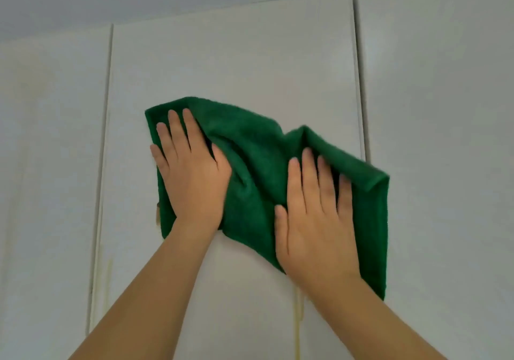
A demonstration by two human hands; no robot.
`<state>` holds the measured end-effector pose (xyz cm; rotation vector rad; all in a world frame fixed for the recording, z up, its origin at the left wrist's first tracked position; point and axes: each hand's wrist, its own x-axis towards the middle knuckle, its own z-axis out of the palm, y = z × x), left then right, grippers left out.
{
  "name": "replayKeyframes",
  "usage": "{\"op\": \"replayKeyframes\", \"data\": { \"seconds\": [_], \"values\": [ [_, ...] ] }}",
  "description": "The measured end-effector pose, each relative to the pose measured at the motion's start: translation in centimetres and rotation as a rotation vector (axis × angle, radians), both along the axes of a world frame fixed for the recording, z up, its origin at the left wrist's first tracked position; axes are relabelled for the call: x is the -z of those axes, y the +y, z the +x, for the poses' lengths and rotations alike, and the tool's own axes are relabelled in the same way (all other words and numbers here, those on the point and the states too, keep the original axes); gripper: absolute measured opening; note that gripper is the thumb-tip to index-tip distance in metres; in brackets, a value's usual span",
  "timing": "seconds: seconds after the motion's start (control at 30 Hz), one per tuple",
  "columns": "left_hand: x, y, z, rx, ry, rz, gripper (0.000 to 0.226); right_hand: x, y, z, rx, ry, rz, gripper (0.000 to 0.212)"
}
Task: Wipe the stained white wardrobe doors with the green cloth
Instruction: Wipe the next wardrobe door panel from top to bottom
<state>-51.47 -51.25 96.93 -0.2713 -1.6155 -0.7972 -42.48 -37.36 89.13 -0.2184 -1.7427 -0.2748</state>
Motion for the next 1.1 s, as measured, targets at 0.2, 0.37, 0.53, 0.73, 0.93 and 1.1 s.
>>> {"op": "replayKeyframes", "data": {
  "seconds": [0.2,0.37,0.53,0.73,0.93,1.1],
  "values": [
    [5.1,0.9,0.9,0.047,0.021,-0.133,0.070,-5.3,1.9,0.8,-0.060,-0.080,0.206,0.067],
    [4.4,1.5,0.9,0.044,0.037,-0.080,0.070,-11.3,2.3,0.3,-0.012,0.059,0.093,0.064],
    [4.9,2.0,0.4,-0.012,-0.013,-0.065,0.063,1.5,2.4,1.6,-0.009,-0.062,0.019,0.067],
    [6.4,3.1,1.3,-0.014,-0.013,-0.084,0.063,-0.7,1.8,1.3,-0.087,-0.061,0.070,0.069],
    [2.7,-0.9,0.0,0.035,0.067,-0.301,0.073,-10.5,-0.6,-0.3,-0.098,0.063,-0.013,0.066],
    [2.2,-4.8,-3.6,-0.039,0.032,-0.318,0.068,1.1,-4.3,-1.8,-0.016,-0.099,0.108,0.068]
  ]
}}
